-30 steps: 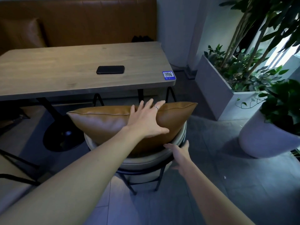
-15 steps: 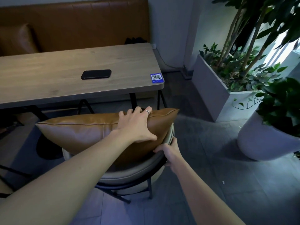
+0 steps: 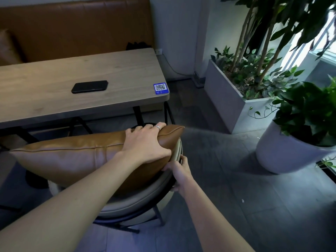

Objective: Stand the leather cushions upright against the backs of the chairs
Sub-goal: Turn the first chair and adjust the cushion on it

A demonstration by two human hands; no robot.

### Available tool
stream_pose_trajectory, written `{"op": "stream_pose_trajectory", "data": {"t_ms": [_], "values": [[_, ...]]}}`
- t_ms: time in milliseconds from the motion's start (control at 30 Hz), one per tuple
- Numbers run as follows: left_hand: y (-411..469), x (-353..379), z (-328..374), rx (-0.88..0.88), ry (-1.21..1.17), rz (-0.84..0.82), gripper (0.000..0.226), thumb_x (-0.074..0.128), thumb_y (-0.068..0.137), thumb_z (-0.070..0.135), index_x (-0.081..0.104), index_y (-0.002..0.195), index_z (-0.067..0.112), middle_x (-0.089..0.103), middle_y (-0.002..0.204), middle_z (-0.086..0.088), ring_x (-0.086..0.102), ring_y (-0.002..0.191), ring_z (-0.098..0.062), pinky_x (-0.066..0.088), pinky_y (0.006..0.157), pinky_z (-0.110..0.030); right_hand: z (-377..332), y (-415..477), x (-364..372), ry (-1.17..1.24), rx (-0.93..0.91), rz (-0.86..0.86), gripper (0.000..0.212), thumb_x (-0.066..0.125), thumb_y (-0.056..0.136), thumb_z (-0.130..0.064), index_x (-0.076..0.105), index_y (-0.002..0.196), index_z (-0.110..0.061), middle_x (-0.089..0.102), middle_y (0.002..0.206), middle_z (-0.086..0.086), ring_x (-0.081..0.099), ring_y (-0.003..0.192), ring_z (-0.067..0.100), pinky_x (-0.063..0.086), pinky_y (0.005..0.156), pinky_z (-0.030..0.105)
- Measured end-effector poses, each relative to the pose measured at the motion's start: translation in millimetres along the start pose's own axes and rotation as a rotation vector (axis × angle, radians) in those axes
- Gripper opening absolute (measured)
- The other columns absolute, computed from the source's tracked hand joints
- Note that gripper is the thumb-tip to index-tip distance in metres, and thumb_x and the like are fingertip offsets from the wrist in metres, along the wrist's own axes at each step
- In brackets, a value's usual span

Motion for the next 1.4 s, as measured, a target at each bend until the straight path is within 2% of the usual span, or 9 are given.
{"op": "stream_pose_trajectory", "data": {"t_ms": [100,233,467,600,733,933,1100,1300,1400], "values": [[-2,0,-3,0.003,0.006,-0.007,0.089,0.054,0.065,0.074,0.034,0.147,0.044,0.058,0.138,0.001,0.053,0.123,-0.028,0.034,0.102,-0.05,4,-2,4,0.002,0.0,0.016,0.101,0.07,0.055,-0.024,0.037,0.146,-0.055,0.056,0.134,0.009,0.051,0.123,0.043,0.056,0.093,0.068],[-8,-1,-8,0.012,0.01,-0.003,0.088,0.053,0.065,0.075,0.036,0.146,0.046,0.059,0.137,0.002,0.054,0.122,-0.027,0.036,0.101,-0.048,9,-7,8,-0.011,-0.015,0.032,0.108,0.069,0.054,-0.025,0.033,0.151,-0.055,0.057,0.137,0.009,0.052,0.125,0.042,0.058,0.091,0.066],[-6,-3,-9,0.022,0.0,-0.023,0.089,0.054,0.066,0.075,0.036,0.148,0.046,0.058,0.14,0.002,0.053,0.123,-0.027,0.036,0.101,-0.047,9,-9,12,-0.075,-0.069,0.052,0.106,0.068,0.061,-0.033,0.027,0.157,-0.05,0.057,0.142,0.009,0.052,0.129,0.041,0.052,0.104,0.063],[-3,-3,-6,0.032,0.009,-0.016,0.087,0.056,0.068,0.073,0.035,0.148,0.045,0.057,0.141,0.003,0.053,0.124,-0.027,0.035,0.102,-0.047,2,-10,7,-0.068,-0.051,0.01,0.1,0.07,0.065,-0.029,0.029,0.154,-0.045,0.057,0.131,0.008,0.056,0.12,0.042,0.058,0.089,0.069],[-2,-3,-6,0.028,0.007,-0.018,0.088,0.055,0.07,0.073,0.035,0.15,0.043,0.056,0.143,0.002,0.051,0.126,-0.027,0.034,0.104,-0.048,2,-9,4,-0.049,-0.051,-0.03,0.096,0.074,0.068,-0.027,0.028,0.151,-0.045,0.056,0.114,-0.001,0.059,0.114,0.036,0.06,0.085,0.069],[-4,-5,-6,0.036,0.012,-0.019,0.086,0.057,0.074,0.072,0.033,0.151,0.042,0.055,0.144,0.002,0.05,0.127,-0.026,0.033,0.105,-0.047,6,-8,4,-0.047,-0.06,-0.021,0.104,0.074,0.067,-0.03,0.024,0.157,-0.048,0.055,0.139,0.008,0.058,0.121,0.038,0.061,0.086,0.066],[-8,-5,-5,0.034,0.001,-0.012,0.09,0.058,0.072,0.073,0.031,0.152,0.042,0.049,0.151,0.004,0.047,0.133,-0.026,0.031,0.108,-0.048,7,-9,3,-0.031,-0.059,-0.032,0.105,0.076,0.071,-0.028,0.023,0.159,-0.048,0.053,0.141,0.006,0.058,0.121,0.037,0.061,0.088,0.065],[-16,-8,-7,0.026,-0.01,-0.018,0.092,0.06,0.072,0.073,0.03,0.153,0.04,0.048,0.152,0.002,0.044,0.135,-0.026,0.03,0.11,-0.05,12,-20,3,0.005,-0.032,-0.028,0.103,0.079,0.081,-0.025,0.02,0.163,-0.048,0.046,0.156,0.007,0.054,0.124,0.035,0.06,0.092,0.057],[-22,-8,-8,0.042,0.004,-0.022,0.092,0.061,0.074,0.072,0.029,0.154,0.039,0.044,0.156,0.003,0.04,0.139,-0.025,0.026,0.113,-0.05,13,-23,6,0.003,-0.035,-0.018,0.103,0.078,0.082,-0.025,0.018,0.163,-0.048,0.045,0.156,0.007,0.053,0.129,0.037,0.058,0.096,0.062]]}}
Point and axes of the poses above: each hand's wrist, its own y-axis towards the middle knuckle, its own x-axis out of the palm, z = x × y, the point moved 4 cm from there along y, towards the middle knuckle
